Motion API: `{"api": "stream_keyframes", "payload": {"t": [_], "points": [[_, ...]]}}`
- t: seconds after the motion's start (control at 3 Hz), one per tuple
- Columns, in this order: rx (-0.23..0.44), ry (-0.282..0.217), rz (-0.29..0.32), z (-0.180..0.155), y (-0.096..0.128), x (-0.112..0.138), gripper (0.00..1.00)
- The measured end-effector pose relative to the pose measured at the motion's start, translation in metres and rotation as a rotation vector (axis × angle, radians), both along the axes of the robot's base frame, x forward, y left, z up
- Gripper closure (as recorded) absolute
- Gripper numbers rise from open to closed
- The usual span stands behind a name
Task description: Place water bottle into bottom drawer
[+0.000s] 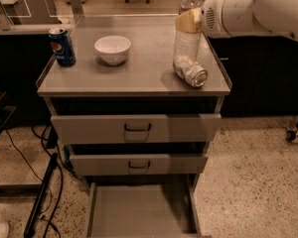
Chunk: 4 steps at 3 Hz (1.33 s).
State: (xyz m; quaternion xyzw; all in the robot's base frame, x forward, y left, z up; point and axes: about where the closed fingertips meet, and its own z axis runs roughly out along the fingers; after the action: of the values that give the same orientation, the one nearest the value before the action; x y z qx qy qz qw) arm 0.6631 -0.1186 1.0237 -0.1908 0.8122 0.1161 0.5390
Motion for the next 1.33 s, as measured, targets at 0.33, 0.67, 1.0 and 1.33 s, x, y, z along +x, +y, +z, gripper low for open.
{"api": "stream_keyframes", "payload": {"t": [0.33,0.67,1.0,1.33], "points": [[-0.004,0.055,-0.022,-0.005,-0.013,-0.04,1.0],[-0.004,0.055,-0.021,-0.005,-0.013,-0.04,1.0],[-0.025,0.077,0.02,-0.018,-0.007,-0.058,1.0],[-0.04,0.151,0.076,-0.044,0.003,-0.099,1.0]]}}
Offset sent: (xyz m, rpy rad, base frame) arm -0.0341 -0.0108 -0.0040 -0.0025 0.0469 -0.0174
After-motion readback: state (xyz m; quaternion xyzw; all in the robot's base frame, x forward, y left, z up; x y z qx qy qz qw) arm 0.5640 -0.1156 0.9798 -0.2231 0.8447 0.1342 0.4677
